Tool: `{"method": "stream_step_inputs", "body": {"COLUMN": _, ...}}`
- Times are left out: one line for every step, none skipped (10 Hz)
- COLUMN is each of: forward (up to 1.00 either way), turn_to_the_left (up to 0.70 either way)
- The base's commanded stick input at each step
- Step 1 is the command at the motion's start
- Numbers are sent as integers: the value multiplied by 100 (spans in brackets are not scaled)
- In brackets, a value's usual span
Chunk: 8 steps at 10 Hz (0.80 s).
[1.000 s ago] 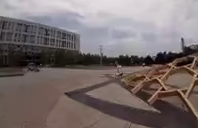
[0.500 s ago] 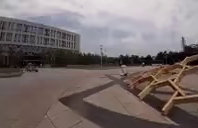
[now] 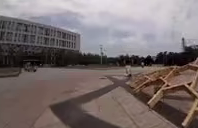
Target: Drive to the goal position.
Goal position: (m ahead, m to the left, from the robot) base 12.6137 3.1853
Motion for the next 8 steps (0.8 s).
{"method": "stream_step_inputs", "body": {"forward": 70, "turn_to_the_left": 0}}
{"method": "stream_step_inputs", "body": {"forward": 70, "turn_to_the_left": 0}}
{"method": "stream_step_inputs", "body": {"forward": 70, "turn_to_the_left": 0}}
{"method": "stream_step_inputs", "body": {"forward": 70, "turn_to_the_left": 0}}
{"method": "stream_step_inputs", "body": {"forward": 70, "turn_to_the_left": 0}}
{"method": "stream_step_inputs", "body": {"forward": 70, "turn_to_the_left": 0}}
{"method": "stream_step_inputs", "body": {"forward": 70, "turn_to_the_left": 0}}
{"method": "stream_step_inputs", "body": {"forward": 70, "turn_to_the_left": 0}}
